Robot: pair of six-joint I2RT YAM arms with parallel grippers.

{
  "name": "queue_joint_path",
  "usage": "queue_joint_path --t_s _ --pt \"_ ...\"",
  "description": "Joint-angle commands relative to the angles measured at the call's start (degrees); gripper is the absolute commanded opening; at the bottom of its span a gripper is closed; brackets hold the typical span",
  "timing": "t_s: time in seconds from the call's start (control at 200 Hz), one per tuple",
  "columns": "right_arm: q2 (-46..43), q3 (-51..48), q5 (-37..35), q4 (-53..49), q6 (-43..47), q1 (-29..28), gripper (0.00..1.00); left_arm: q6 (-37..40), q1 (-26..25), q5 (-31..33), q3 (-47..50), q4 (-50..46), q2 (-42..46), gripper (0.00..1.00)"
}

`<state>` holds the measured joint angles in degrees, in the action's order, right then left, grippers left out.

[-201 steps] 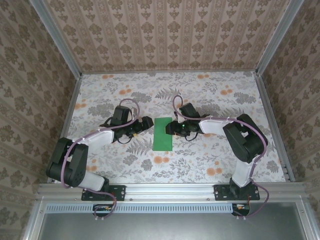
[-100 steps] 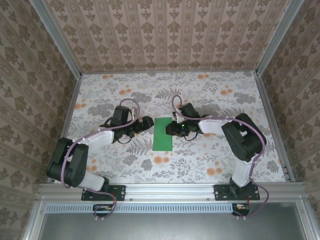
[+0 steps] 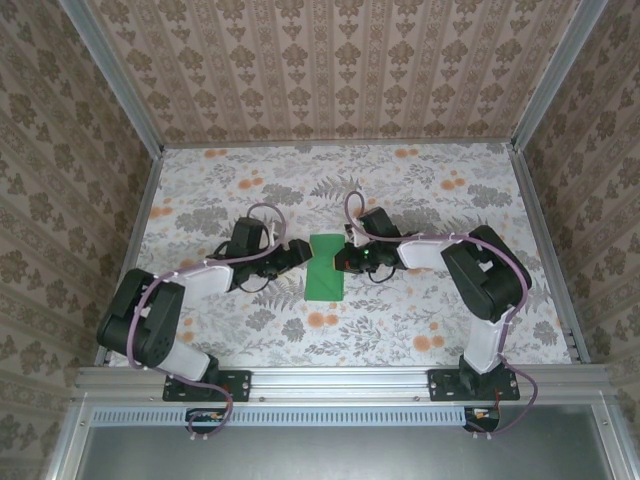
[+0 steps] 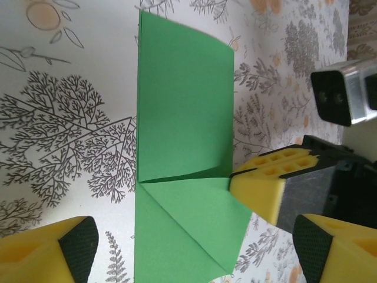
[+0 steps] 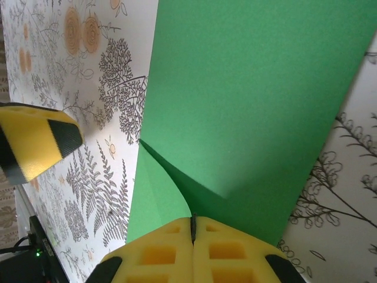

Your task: Fold a paper plane with a square sheet of paper (pick it up from the middle)

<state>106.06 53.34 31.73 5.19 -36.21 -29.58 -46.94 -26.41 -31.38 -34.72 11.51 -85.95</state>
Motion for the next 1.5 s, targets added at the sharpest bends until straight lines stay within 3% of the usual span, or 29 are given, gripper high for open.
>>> queue_joint_path --t_s 0.0,0.245,0.6,1.49 --pt "-2.7 -2.4 -0.5 4.4 -2.6 1.1 0.01 -2.3 -2.0 -2.5 0.7 4.6 -1.9 0.84" --pt "-3.6 -4.3 -0.5 6.2 -4.4 2.0 0.02 -3.4 -4.1 -4.4 -1.8 6.9 -6.2 0.67" --pt "-4.2 -6.3 0.4 9.1 -6.0 2.8 0.02 -3.8 -5.2 -5.1 -4.0 7.9 -9.8 0.51" --pt "-4.4 -7.2 2.4 10.5 -6.5 3.8 0.03 -2.7 -5.9 -9.0 -8.8 10.8 -16.8 0.32"
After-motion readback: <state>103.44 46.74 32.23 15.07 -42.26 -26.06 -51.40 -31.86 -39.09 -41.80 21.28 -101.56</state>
